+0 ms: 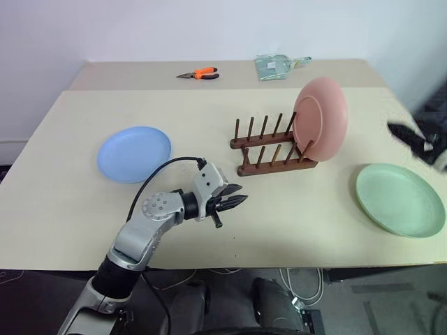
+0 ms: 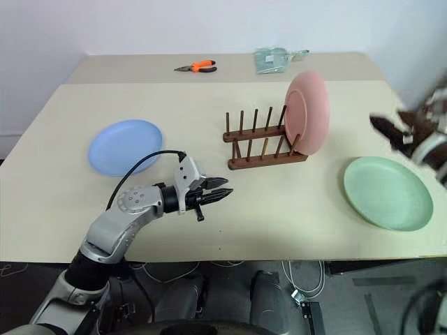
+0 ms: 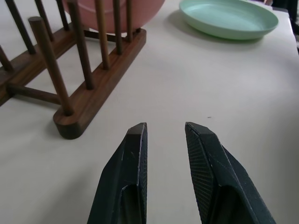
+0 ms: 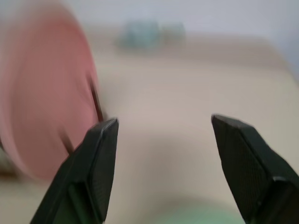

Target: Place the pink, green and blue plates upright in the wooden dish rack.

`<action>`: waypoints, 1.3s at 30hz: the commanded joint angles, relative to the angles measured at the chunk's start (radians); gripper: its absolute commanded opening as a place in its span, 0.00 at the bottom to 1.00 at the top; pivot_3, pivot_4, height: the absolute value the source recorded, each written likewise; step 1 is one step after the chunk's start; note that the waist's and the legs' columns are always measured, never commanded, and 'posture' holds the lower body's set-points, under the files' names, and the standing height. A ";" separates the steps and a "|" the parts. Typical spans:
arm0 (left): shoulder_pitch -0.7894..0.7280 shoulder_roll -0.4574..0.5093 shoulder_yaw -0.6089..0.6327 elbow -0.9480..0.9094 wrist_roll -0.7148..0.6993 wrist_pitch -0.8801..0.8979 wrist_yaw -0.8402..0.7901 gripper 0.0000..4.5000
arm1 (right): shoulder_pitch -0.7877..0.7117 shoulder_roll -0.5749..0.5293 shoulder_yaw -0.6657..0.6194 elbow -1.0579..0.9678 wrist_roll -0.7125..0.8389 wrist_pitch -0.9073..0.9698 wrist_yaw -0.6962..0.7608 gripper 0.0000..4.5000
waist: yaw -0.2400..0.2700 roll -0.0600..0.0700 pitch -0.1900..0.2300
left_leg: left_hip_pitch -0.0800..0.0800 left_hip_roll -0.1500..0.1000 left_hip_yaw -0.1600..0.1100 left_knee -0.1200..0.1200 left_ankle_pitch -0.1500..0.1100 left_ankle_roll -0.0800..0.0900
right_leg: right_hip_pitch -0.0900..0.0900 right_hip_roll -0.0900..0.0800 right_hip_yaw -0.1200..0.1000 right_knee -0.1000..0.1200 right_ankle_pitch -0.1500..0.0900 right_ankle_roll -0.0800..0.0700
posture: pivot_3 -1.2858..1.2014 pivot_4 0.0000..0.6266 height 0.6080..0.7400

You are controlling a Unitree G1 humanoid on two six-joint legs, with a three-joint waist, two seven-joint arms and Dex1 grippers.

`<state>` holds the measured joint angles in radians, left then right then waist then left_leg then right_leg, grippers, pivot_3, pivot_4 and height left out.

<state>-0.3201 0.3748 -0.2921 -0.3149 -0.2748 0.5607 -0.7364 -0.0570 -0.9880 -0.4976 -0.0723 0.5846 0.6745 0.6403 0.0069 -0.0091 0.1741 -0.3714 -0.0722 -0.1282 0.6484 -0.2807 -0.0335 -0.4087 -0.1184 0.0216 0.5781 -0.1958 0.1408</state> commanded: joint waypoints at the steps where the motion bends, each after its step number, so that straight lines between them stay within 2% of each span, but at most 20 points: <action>1: -0.019 -0.008 -0.009 -0.014 -0.011 -0.020 -0.019 0.28 | 0.123 -0.027 0.029 -0.178 -0.040 -0.024 0.086 0.71 | -0.011 0.002 0.000 | 0.000 0.000 0.001 0.000 0.000 0.000 | 0.000 0.000 0.001 0.000 -0.001 0.002 | 0.52 0.24 1.00; 4: -0.036 -0.015 -0.015 0.002 -0.007 -0.024 -0.029 0.28 | 0.162 0.003 0.124 -0.236 -0.102 0.013 0.023 0.71 | -0.024 0.002 0.000 | -0.001 0.001 0.004 0.000 0.000 0.000 | 0.001 0.000 0.003 0.001 -0.002 0.002 | 0.52 0.24 1.00; 9: -0.043 -0.014 -0.017 0.004 -0.006 -0.026 -0.043 0.28 | 0.130 0.050 0.250 -0.194 -0.228 0.040 -0.081 0.71 | -0.013 -0.001 0.000 | 0.001 0.001 0.003 0.001 0.000 0.000 | 0.000 0.000 0.002 0.000 -0.002 0.001 | 0.52 0.24 1.00; 12: -0.039 -0.009 -0.015 0.000 -0.006 -0.025 -0.045 0.28 | 0.115 0.052 0.274 -0.171 -0.277 0.033 -0.096 0.53 | 0.000 -0.001 0.000 | -0.001 0.000 0.003 0.001 0.000 0.000 | -0.002 -0.001 0.003 -0.001 0.001 -0.002 | 0.52 0.24 1.00; 17: -0.025 0.000 -0.009 -0.017 -0.012 -0.019 -0.046 0.28 | 0.090 0.054 0.262 -0.134 -0.323 0.031 -0.108 0.01 | 0.006 -0.002 0.000 | 0.000 0.000 0.003 0.002 0.000 0.000 | -0.001 -0.001 0.002 0.000 -0.001 0.001 | 0.52 0.24 1.00; 22: -0.021 -0.007 0.002 -0.027 -0.031 -0.012 -0.049 0.28 | 0.079 0.032 0.232 -0.129 -0.374 0.006 -0.113 0.01 | 0.006 -0.002 0.000 | 0.000 0.000 0.003 0.002 0.000 0.000 | -0.001 -0.001 0.002 0.000 -0.001 0.001 | 0.52 0.24 1.00; 25: -0.027 -0.007 0.012 -0.026 -0.040 -0.012 -0.050 0.28 | 0.028 0.008 0.153 -0.134 -0.371 -0.062 -0.096 0.01 | 0.006 -0.002 0.000 | 0.000 0.000 0.003 0.002 0.000 0.000 | -0.001 -0.001 0.002 0.000 -0.001 0.001 | 0.52 0.24 1.00; 29: -0.028 -0.002 0.022 -0.023 -0.050 -0.013 -0.052 0.28 | -0.212 0.018 -0.006 -0.104 -0.255 -0.094 -0.105 0.01 | -0.004 0.003 0.002 | 0.000 0.000 0.004 0.002 0.000 0.000 | -0.001 -0.001 0.003 0.000 -0.001 0.001 | 0.52 0.24 1.00; 31: -0.029 0.000 0.025 -0.021 -0.050 -0.018 -0.051 0.28 | -0.365 0.045 -0.072 -0.118 -0.122 -0.046 -0.095 0.01 | -0.003 0.003 0.002 | 0.000 0.001 0.004 0.001 0.000 0.000 | -0.001 0.000 0.002 0.000 -0.001 0.001 | 0.52 0.24 1.00; 35: -0.030 -0.004 0.043 -0.017 -0.058 -0.017 -0.039 0.28 | -0.633 0.111 -0.161 -0.133 0.200 0.133 -0.131 0.01 | 0.002 0.000 0.002 | 0.000 0.001 0.001 -0.001 0.000 0.000 | -0.001 0.000 0.000 0.000 0.001 -0.002 | 0.52 0.24 1.00; 39: -0.026 0.002 0.058 -0.022 -0.067 -0.016 -0.042 0.28 | -0.749 0.201 -0.139 -0.226 0.635 0.288 -0.168 0.01 | 0.005 0.000 0.002 | -0.001 0.001 -0.001 0.000 0.000 0.000 | -0.001 0.000 0.000 -0.001 0.001 -0.003 | 0.52 0.24 1.00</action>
<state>-0.3461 0.3800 -0.2501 -0.3067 -0.3201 0.5583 -0.7768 -0.7659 -0.7991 -0.6334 -0.2407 1.0392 0.9180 0.4987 0.0121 -0.0093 0.1759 -0.3724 -0.0713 -0.1291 0.6484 -0.2809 -0.0333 -0.4094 -0.1186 0.0219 0.5768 -0.1947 0.1380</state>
